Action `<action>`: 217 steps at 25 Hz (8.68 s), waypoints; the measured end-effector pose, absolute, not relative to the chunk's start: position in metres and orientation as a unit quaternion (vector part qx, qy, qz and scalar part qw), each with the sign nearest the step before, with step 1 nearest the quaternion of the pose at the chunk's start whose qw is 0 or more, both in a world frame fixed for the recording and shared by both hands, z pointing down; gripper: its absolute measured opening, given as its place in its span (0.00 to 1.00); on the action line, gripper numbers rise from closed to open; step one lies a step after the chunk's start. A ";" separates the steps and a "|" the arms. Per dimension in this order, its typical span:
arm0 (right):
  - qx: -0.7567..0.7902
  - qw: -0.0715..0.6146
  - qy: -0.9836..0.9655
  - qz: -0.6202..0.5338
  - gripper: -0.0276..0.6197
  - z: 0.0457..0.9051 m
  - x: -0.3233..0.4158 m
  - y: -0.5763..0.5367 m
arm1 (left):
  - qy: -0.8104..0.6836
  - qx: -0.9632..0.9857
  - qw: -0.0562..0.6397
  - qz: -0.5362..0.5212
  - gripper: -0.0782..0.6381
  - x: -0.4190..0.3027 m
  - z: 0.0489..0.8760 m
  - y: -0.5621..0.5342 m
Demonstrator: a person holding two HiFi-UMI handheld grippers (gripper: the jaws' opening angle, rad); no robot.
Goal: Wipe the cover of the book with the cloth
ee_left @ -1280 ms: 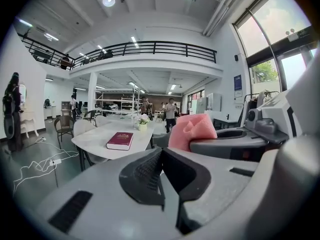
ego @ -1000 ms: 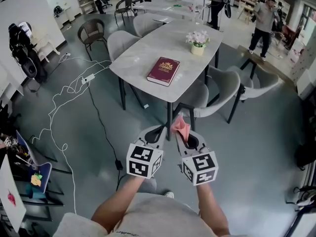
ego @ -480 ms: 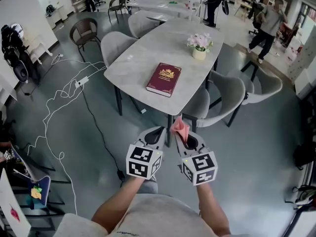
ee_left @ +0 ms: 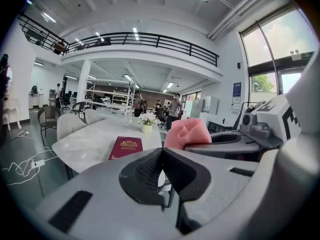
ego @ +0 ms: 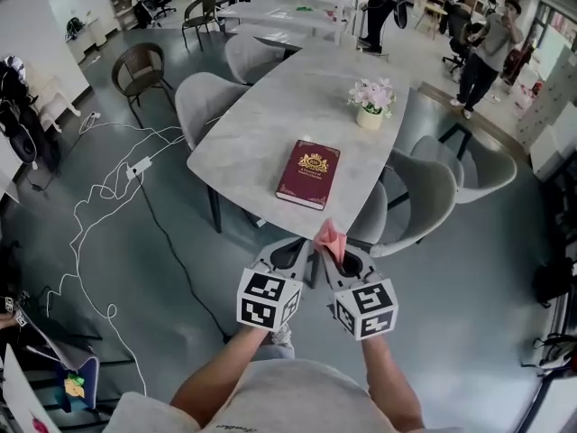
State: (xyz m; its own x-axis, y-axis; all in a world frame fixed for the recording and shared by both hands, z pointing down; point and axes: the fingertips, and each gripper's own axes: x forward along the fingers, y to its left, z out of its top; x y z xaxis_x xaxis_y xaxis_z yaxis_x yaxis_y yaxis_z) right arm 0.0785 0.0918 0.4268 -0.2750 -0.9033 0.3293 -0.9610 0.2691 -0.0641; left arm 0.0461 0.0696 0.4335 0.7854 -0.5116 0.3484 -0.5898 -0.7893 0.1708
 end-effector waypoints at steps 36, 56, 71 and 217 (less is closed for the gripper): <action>0.567 0.157 -0.801 0.111 0.07 0.464 0.161 -0.128 | -0.300 0.931 0.147 0.150 0.12 0.117 0.474 -0.145; 0.496 0.256 -0.823 0.104 0.07 0.538 0.242 -0.251 | -0.375 0.895 0.176 0.168 0.12 0.136 0.516 -0.213; 0.466 0.318 -0.817 0.117 0.07 0.588 0.240 -0.264 | -0.373 0.890 0.187 0.183 0.12 0.131 0.527 -0.221; 0.423 0.379 -0.810 0.145 0.07 0.608 0.146 -0.258 | -0.345 0.895 0.197 0.201 0.12 0.056 0.544 -0.216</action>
